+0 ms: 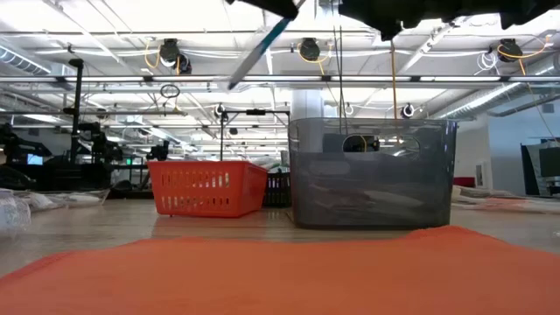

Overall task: Pick & Place Toothbrushes
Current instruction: Put the blue toothbrush into the black bin

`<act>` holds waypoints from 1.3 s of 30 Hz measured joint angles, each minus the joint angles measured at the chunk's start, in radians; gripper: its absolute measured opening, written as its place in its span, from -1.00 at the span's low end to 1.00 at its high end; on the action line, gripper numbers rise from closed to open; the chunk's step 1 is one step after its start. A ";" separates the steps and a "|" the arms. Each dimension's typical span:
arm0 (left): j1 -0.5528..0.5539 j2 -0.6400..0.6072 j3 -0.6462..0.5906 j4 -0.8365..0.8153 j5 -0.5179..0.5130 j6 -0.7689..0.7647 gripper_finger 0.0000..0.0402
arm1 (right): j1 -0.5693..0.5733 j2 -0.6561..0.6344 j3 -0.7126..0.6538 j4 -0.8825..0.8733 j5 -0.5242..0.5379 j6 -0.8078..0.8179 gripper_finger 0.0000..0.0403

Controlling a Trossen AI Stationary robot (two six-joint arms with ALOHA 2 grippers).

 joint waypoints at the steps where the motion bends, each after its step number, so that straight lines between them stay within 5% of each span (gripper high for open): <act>1: 0.008 0.000 0.000 0.023 0.014 0.022 -0.99 | 0.000 0.011 0.000 0.019 0.001 -0.006 -0.37; 17: 0.100 0.010 -0.015 0.173 0.162 0.108 -0.97 | -0.037 0.153 0.000 0.300 -0.014 -0.054 -0.21; 22: 0.116 0.010 -0.046 0.245 0.191 0.124 -0.97 | -0.045 0.162 0.000 0.333 -0.076 -0.052 -0.38; 27: 0.128 0.010 -0.054 0.255 0.195 0.109 -0.91 | -0.047 0.161 0.000 0.329 -0.066 -0.064 -0.88; 39: 0.126 0.010 -0.054 0.237 0.145 0.116 -0.89 | -0.046 0.161 0.001 0.308 -0.017 -0.071 -0.93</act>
